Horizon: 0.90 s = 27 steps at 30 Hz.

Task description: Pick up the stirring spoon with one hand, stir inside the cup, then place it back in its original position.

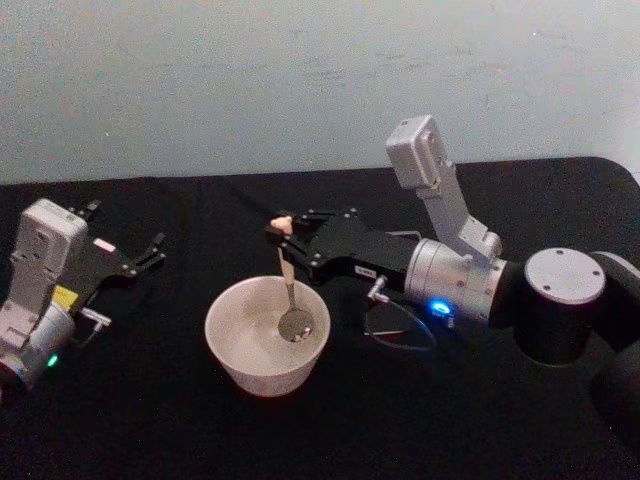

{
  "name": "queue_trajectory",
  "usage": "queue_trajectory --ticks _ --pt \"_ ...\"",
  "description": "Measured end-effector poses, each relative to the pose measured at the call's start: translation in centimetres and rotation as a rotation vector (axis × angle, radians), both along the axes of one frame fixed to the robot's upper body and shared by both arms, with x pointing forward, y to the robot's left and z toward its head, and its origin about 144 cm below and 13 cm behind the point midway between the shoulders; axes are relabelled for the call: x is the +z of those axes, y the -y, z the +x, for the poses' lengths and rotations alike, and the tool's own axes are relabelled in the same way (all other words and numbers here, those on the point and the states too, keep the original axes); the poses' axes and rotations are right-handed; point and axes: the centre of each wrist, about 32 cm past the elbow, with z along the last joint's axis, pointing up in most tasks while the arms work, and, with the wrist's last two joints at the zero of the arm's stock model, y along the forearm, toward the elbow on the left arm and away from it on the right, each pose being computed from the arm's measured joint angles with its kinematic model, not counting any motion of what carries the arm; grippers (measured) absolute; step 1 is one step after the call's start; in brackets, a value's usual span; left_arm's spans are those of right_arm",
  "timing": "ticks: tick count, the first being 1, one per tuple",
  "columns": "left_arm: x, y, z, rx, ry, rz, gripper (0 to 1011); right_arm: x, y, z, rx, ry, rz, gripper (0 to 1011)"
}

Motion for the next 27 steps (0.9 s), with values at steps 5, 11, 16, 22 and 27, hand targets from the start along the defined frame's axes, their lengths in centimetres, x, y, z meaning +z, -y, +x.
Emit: queue_trajectory --ticks 5,11,16,22,27 --pt "0.0 0.0 0.0 0.0 0.0 0.0 1001 0.3 0.4 -0.6 0.014 0.002 0.016 216" --pt "0.0 0.0 0.0 0.0 0.0 0.0 1001 1.2 0.6 -1.0 0.022 0.015 0.052 216" --pt "0.0 0.0 0.0 0.0 0.0 0.0 1001 1.9 0.5 -1.0 0.02 0.03 0.077 216" --pt "0.0 0.0 0.0 0.0 0.0 0.0 1001 3.0 0.3 -0.7 0.01 0.055 0.112 216" --pt "0.0 0.0 0.0 0.0 0.0 0.0 1001 3.9 0.5 -0.6 0.002 0.079 0.136 216"
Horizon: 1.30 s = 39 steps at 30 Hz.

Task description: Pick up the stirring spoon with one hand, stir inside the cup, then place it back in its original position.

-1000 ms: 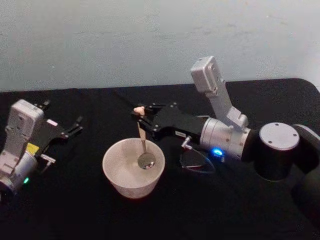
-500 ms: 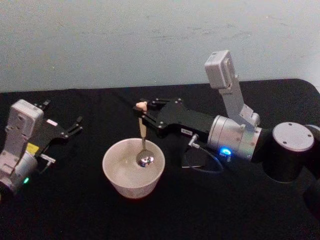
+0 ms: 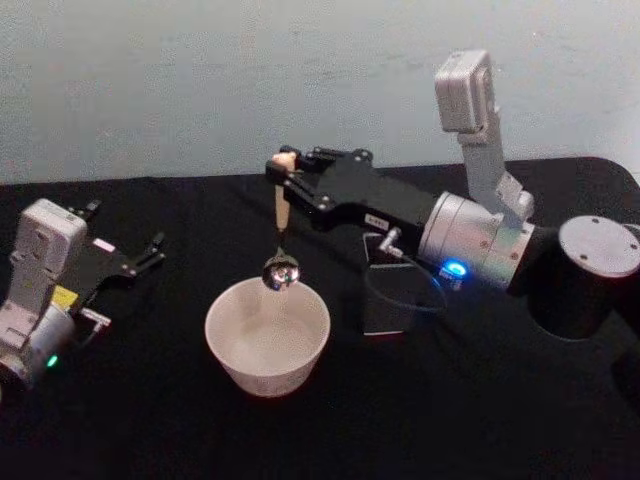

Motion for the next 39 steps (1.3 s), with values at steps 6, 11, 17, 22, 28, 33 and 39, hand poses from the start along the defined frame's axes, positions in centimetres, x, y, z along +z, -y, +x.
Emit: queue_trajectory --ticks 6,11,17,22,28,33,39 --pt "0.0 0.0 0.0 0.0 0.0 0.0 1002 0.9 0.4 -0.1 -0.013 0.027 0.02 216" --pt "0.0 0.0 0.0 0.0 0.0 0.0 1002 1.8 1.1 -0.2 -0.034 0.054 0.037 216" --pt "0.0 0.0 0.0 0.0 0.0 0.0 1001 2.5 2.2 -0.7 -0.058 0.077 0.055 216" --pt "0.0 0.0 0.0 0.0 0.0 0.0 1001 2.8 3.3 -1.2 -0.082 0.09 0.065 216" --pt "0.0 0.0 0.0 0.0 0.0 0.0 1001 2.9 4.8 -1.7 -0.11 0.093 0.067 216" --pt "0.0 0.0 0.0 0.0 0.0 0.0 1001 2.8 5.7 -2.0 -0.129 0.093 0.066 216" --pt "0.0 0.0 0.0 0.0 0.0 0.0 1001 2.7 6.7 -2.4 -0.153 0.088 0.061 216"
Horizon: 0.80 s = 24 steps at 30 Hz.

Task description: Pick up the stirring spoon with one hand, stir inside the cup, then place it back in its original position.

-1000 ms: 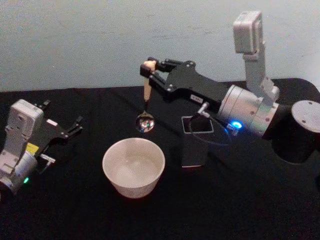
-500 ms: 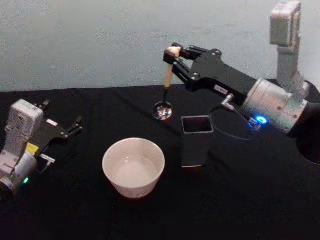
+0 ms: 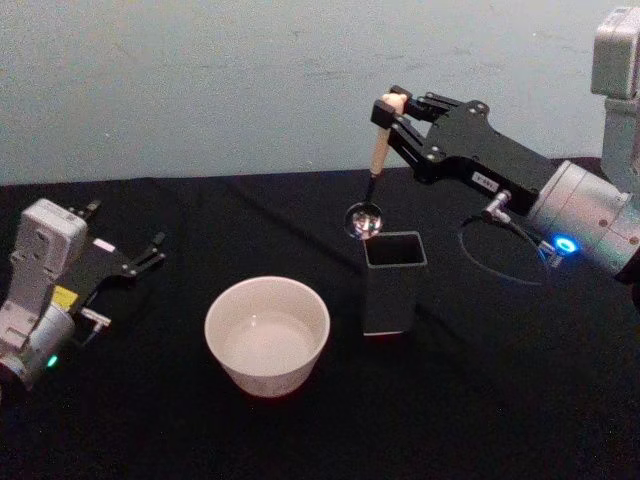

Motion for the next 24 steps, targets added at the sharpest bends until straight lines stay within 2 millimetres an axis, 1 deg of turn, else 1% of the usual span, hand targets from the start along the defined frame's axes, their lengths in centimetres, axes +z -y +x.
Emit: queue_trajectory --ticks 14,24 --pt "0.0 0.0 0.0 0.0 0.0 0.0 1001 -0.6 1.3 0.1 -0.051 -0.025 -0.014 216" --pt "0.0 0.0 0.0 0.0 0.0 0.0 1002 -1.3 1.6 0.3 -0.07 -0.05 -0.039 216"
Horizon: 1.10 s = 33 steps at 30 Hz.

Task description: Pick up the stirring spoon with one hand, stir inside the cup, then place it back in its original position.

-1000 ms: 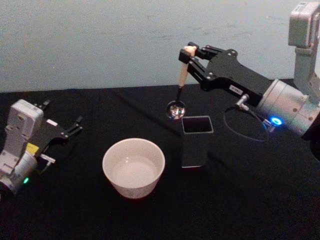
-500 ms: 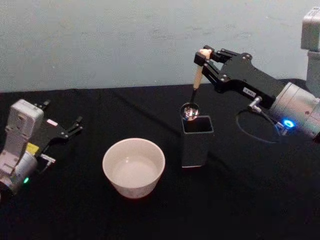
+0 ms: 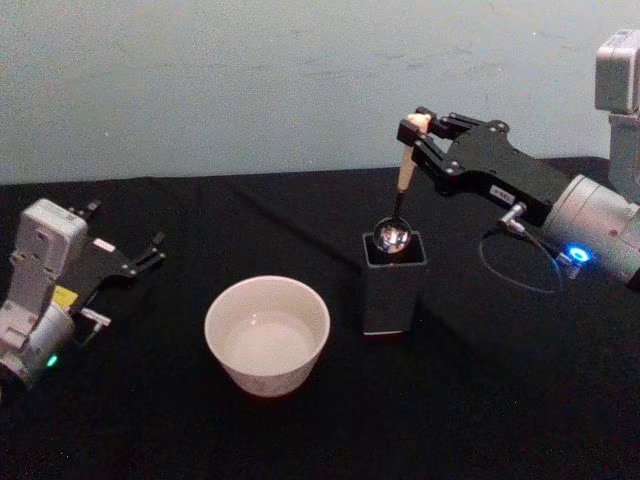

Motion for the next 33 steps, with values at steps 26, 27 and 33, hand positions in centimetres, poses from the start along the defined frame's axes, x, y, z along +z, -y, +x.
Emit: queue_trajectory --ticks 26,27,33 --pt "0.0 0.0 0.0 0.0 0.0 0.0 1001 -3.6 -0.1 0.6 -0.024 -0.127 -0.058 216" --pt "0.0 0.0 0.0 0.0 0.0 0.0 1001 -3.7 -0.1 0.6 -0.026 -0.132 -0.057 216" --pt "0.0 0.0 0.0 0.0 0.0 0.0 1001 -4.4 -0.2 0.3 -0.045 -0.173 -0.03 216"
